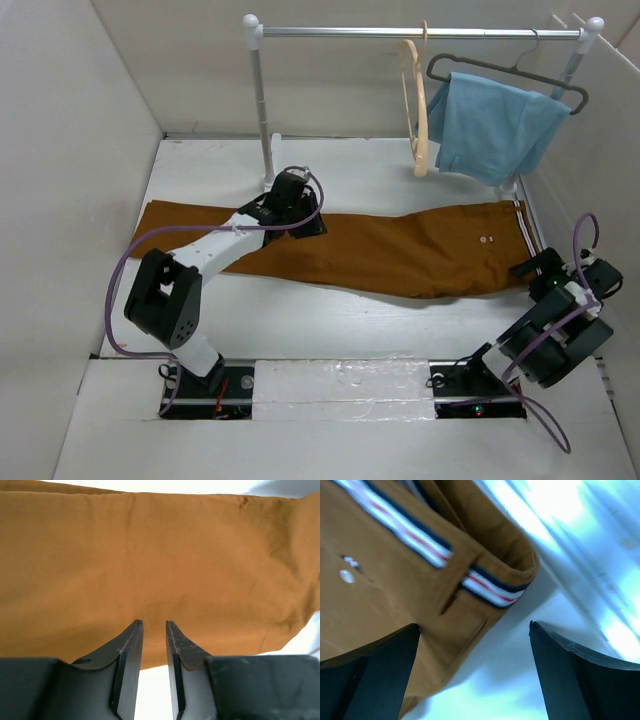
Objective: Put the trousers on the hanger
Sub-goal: Fold the trousers
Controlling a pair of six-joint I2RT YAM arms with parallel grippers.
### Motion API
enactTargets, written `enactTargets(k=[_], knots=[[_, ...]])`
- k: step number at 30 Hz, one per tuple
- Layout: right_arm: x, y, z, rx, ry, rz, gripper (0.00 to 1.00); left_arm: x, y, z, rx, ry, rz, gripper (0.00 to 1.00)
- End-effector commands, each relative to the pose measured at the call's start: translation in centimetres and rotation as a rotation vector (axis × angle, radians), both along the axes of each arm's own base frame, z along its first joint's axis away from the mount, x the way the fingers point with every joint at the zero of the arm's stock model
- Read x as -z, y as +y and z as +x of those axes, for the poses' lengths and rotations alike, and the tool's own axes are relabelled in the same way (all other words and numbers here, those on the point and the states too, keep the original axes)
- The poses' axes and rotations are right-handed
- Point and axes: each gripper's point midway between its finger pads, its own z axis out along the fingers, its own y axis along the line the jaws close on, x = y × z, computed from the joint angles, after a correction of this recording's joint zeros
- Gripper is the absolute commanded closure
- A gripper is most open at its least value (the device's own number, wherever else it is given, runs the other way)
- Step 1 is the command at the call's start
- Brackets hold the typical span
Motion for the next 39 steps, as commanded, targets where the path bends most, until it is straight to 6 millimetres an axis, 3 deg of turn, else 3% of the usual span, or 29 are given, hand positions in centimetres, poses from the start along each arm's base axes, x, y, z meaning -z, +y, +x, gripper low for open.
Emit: enactTargets(k=[1,6,7,9,10,11,13,14,15,16,17,19,20,22,23,25,26,27,29,30,33,34,37,39], knots=[[0.8,0.2,3.1,-0.010,-0.117,0.060,0.04,-1.0,-1.2,0.6,0.033,-0.032,-0.035,0.78],[1.5,1.5,6.2,-0.044,-0.161,0.080,0.11,2.6,-0.2,-0.4,0.017,0.032,0.018,0.83],[1.4,2.4,6.8,-0.055,-0.170,0.088,0.35,3.4,0.1,-0.6,0.012,0.045,0.035,0.84],[0.7,3.1,7.5,-0.079,-0.190,0.067,0.64,4.3,0.6,-1.0,0.004,0.064,0.055,0.91],[-0.3,4.1,7.9,-0.129,-0.206,0.037,0.88,4.3,0.8,-1.0,-0.005,0.062,0.064,0.94],[-0.5,5.2,7.5,-0.157,-0.185,0.038,0.94,4.4,0.9,-1.1,-0.005,0.060,0.066,0.99],[-2.5,6.0,7.4,-0.204,-0.175,-0.066,1.00,4.6,1.3,-1.5,-0.003,0.062,0.079,1.00],[-5.0,8.0,6.7,-0.247,-0.179,-0.124,1.00,4.7,1.4,-1.7,0.000,0.064,0.079,1.00],[-6.4,7.2,6.2,-0.202,-0.159,-0.215,1.00,5.3,1.7,-2.2,0.002,0.077,0.086,1.00],[-9.3,7.1,6.1,-0.193,-0.194,-0.292,1.00,5.6,1.5,-2.8,0.015,0.079,0.091,1.00],[-12.6,8.2,5.2,-0.196,-0.260,-0.356,1.00,5.8,1.3,-3.2,0.021,0.078,0.087,1.00],[-16.1,7.8,3.9,-0.135,-0.305,-0.428,1.00,7.1,0.5,-5.0,0.066,0.107,0.093,1.00],[-20.7,8.0,2.0,-0.112,-0.347,-0.501,1.00,7.5,-0.8,-5.8,0.101,0.118,0.085,1.00],[-21.9,8.2,1.4,-0.119,-0.350,-0.527,1.00,8.2,-1.5,-6.4,0.128,0.142,0.083,1.00],[-24.2,8.3,0.3,-0.117,-0.352,-0.557,1.00,8.5,-2.8,-7.3,0.165,0.151,0.078,1.00],[-26.3,8.5,-0.7,-0.133,-0.349,-0.612,1.00,9.0,-4.8,-8.2,0.215,0.171,0.071,1.00],[-26.6,8.7,-1.5,-0.145,-0.324,-0.621,1.00,9.1,-6.4,-9.6,0.266,0.173,0.065,1.00],[-29.0,8.9,-2.2,-0.145,-0.355,-0.661,1.00,9.5,-7.6,-10.1,0.291,0.186,0.062,1.00],[-29.9,9.1,-3.4,-0.173,-0.310,-0.711,1.00,9.8,-9.7,-11.5,0.344,0.192,0.054,1.00],[-32.6,8.9,-4.5,-0.144,-0.333,-0.775,1.00,10.3,-11.4,-12.9,0.386,0.207,0.051,1.00],[-35.6,9.0,-5.6,-0.146,-0.340,-0.845,1.00,10.8,-15.5,-15.1,0.473,0.214,0.025,1.00],[-38.2,9.4,-6.3,-0.152,-0.384,-0.893,1.00,10.8,-16.7,-15.7,0.490,0.225,0.013,1.00],[-40.5,10.5,-6.0,-0.226,-0.423,-0.930,1.00,10.6,-20.7,-18.1,0.562,0.242,-0.005,1.00],[-40.9,11.9,-5.2,-0.317,-0.455,-0.926,1.00,10.2,-22.6,-19.2,0.583,0.251,-0.008,1.00]])
